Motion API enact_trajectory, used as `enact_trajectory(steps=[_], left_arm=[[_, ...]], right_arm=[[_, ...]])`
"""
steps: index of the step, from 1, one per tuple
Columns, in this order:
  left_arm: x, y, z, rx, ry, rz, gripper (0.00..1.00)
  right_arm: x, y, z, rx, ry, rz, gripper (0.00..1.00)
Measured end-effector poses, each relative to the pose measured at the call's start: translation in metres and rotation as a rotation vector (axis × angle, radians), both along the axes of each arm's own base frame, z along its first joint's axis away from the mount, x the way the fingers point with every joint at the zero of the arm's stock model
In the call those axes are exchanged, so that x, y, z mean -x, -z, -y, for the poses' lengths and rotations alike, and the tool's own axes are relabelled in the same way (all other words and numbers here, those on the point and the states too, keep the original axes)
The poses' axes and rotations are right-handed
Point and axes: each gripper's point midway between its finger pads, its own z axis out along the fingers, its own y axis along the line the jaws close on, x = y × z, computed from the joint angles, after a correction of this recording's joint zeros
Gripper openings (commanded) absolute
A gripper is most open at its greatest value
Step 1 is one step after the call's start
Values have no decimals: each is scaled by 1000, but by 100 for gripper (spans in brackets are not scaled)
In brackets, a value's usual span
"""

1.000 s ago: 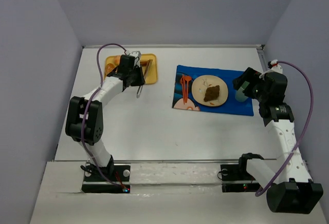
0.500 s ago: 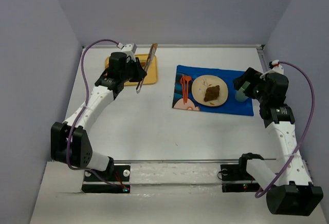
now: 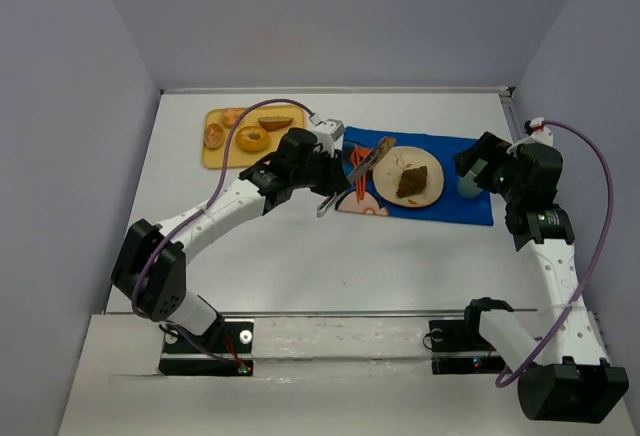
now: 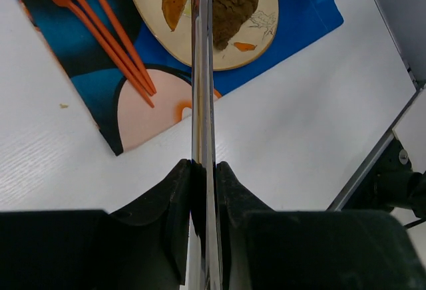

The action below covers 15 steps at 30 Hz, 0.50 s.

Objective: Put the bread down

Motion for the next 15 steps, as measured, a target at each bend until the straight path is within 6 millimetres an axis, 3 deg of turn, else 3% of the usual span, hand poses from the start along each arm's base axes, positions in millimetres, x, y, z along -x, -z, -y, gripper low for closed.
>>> enact_trajectory(steps=[3,10,15], left_arm=[[7,14,11,-10,29,-36,33],[17,44,24,-38,69,-115,56],[19,50,30,-45,85,-129,56]], right_arm=[[0,0,0,0,0,0,100],[0,0,0,0,0,0,100],[0,0,0,0,0,0,100]])
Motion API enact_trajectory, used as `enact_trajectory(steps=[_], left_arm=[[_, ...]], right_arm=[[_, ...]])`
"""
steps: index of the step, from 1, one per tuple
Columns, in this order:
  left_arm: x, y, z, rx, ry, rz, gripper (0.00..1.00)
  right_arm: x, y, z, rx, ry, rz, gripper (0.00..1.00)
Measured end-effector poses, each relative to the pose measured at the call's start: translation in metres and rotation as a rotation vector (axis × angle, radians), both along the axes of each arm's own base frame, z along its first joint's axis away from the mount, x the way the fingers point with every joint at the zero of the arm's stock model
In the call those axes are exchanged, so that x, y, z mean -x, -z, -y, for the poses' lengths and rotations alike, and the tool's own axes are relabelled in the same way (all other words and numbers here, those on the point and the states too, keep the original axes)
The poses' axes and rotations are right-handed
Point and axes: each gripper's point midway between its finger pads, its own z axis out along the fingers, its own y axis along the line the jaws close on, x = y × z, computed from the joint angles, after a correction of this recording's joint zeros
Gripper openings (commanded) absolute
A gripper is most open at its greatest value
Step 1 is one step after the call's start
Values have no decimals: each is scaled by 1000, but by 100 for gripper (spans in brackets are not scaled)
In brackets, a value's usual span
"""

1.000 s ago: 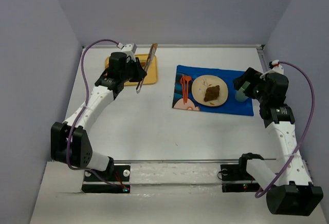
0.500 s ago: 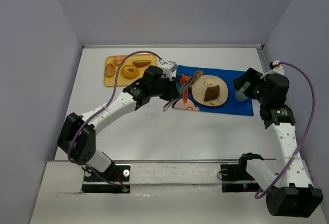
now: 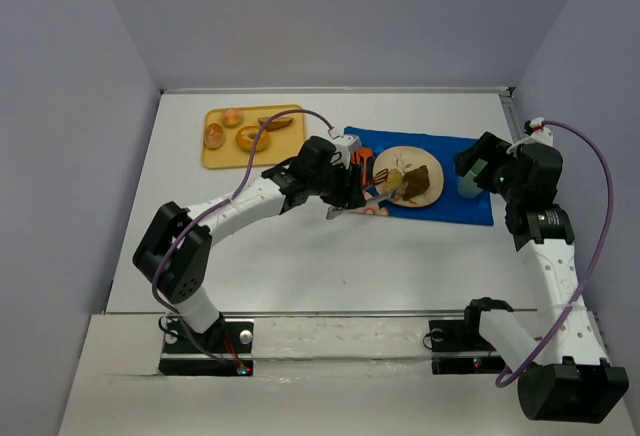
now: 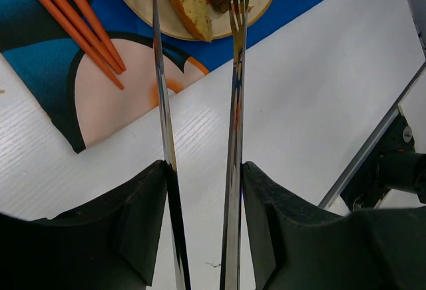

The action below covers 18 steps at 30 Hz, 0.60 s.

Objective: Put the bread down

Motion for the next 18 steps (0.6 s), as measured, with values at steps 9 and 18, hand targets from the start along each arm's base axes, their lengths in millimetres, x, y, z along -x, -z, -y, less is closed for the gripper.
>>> enact_trajectory(steps=[9,18], left_arm=[[-12,-18,9,8,-14,44,55],[-42,-40,-5,-60,-145,139,54]], right_arm=[[0,0,0,0,0,0,100],[0,0,0,0,0,0,100]])
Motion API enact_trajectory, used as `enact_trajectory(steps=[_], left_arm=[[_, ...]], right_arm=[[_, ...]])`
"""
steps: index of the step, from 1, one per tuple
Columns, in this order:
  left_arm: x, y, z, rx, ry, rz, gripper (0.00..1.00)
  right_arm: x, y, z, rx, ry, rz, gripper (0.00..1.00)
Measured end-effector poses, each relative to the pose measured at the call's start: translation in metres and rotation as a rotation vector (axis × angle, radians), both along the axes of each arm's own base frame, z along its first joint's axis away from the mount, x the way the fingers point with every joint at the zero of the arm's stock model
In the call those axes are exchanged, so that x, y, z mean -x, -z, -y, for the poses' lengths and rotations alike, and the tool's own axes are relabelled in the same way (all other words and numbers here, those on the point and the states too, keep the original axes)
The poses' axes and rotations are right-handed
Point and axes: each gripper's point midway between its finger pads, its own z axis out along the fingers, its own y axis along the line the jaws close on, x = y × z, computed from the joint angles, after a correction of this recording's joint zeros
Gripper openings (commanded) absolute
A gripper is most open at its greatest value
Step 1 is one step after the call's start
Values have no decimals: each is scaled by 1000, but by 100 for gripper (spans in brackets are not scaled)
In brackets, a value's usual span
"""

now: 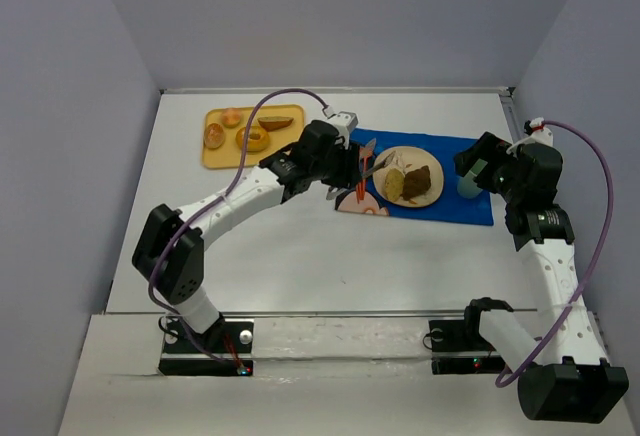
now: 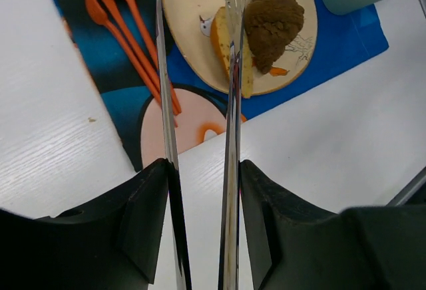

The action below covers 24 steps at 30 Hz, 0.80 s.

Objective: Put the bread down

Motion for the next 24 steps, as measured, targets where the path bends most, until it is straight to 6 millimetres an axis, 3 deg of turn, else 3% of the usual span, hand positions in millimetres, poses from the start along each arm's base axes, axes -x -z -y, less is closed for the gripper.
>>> enact_trajectory(steps=[4,7,8,10,11,14,18,21,24], left_arm=[[-5,-11,-19,-32,-90,36,54],[-1,-22,-54,-31,-235,69,57],[0,-22,-61,-32,-265,69,57],[14,-17,-98,-39,-388,75,60],[16,-15,-103,-39,-408,71,60],[37,17,-142,-65,-536,31,61],[62,73,-166,-131,-599,-71,63],[81,108,-181,-180,-631,-142,77],[90,120,-186,-185,-657,-182,87]], right_arm=[[0,0,0,0,0,0,100],[0,0,0,0,0,0,100],[0,0,0,0,0,0,100],[0,0,0,0,0,0,100],[0,0,0,0,0,0,100],[0,0,0,0,0,-1,100],[0,0,0,-1,0,-1,100],[0,0,0,-1,0,-1,100],[0,1,0,-3,0,-3,100]])
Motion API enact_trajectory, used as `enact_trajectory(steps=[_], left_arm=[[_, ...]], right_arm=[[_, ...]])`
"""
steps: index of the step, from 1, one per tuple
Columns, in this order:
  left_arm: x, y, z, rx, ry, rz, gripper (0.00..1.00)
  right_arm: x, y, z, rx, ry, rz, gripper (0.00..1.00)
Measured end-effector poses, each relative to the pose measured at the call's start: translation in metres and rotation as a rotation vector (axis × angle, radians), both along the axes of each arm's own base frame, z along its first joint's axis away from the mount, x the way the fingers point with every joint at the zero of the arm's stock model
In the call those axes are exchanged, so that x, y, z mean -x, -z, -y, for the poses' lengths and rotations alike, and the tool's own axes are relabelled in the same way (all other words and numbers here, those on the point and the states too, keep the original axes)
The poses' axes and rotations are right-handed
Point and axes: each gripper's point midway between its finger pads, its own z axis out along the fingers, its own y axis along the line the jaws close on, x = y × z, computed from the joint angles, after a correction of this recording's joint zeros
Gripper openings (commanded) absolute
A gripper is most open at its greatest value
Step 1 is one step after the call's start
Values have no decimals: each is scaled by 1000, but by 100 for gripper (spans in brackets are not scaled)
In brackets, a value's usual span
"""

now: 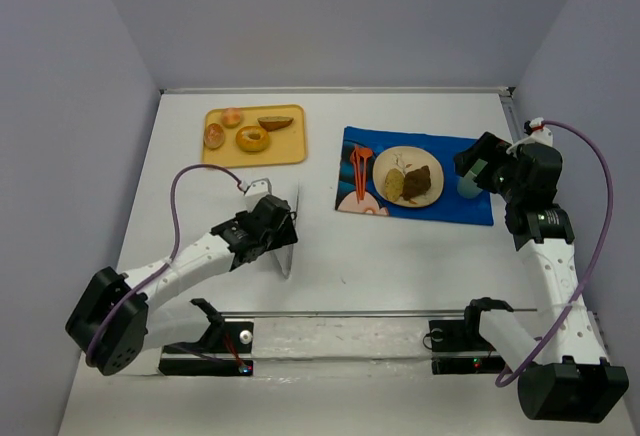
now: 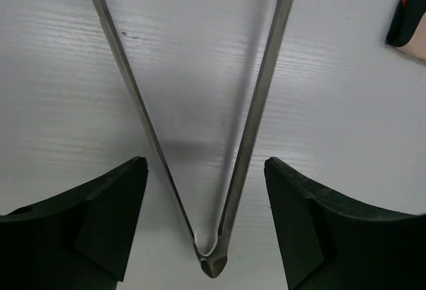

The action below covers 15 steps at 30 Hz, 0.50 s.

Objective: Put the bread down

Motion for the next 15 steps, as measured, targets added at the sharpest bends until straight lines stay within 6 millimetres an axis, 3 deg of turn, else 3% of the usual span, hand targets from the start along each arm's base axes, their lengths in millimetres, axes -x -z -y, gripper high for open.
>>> enact_trajectory(steps=[1,2,6,9,15], left_arm=[[1,0,0,4,-5,-3,90],[2,-1,0,14,-9,-2,99],[0,-20,-1,51,-23,47,99],[-8,-45,-3,48,-38,95,99],[-43,-140,-3,74,-113,297,99]], right_arm=[[0,0,0,0,0,0,100],[0,0,0,-1,0,-1,100],[0,0,-1,-2,-3,-1,100],[0,0,-1,-2,-4,1,100],[6,-10,0,-1,8,33,100]])
